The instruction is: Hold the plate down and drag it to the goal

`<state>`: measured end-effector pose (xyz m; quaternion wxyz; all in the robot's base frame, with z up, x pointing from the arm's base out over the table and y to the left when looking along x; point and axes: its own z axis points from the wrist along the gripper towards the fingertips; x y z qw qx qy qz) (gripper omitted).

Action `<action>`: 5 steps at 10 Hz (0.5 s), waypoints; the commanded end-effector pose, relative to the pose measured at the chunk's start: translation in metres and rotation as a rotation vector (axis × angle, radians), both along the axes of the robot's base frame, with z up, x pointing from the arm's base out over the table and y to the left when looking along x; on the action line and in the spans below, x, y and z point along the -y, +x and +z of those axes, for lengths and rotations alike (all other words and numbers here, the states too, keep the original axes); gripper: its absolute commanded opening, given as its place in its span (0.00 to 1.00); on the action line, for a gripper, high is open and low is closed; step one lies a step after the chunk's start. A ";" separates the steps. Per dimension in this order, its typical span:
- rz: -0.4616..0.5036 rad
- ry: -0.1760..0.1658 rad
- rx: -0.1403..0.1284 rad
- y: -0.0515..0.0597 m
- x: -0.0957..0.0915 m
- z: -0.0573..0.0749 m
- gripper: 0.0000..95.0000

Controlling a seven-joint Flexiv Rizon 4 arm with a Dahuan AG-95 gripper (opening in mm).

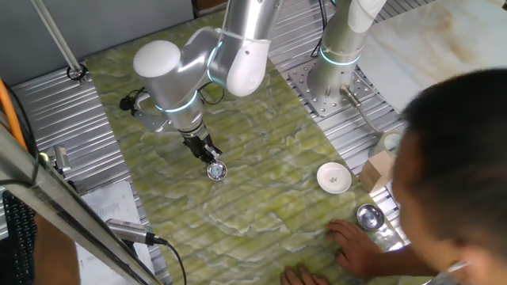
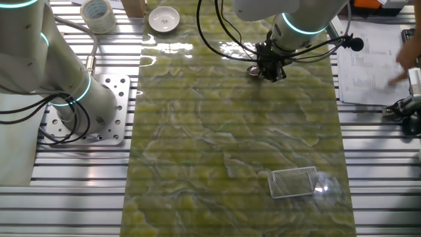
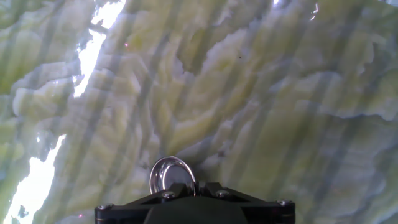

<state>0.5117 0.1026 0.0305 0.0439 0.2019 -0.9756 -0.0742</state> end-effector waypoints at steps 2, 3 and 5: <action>0.007 0.004 0.008 0.000 0.000 0.000 0.00; 0.009 0.004 0.012 0.000 0.000 0.000 0.00; 0.010 0.007 0.017 0.000 -0.001 0.000 0.00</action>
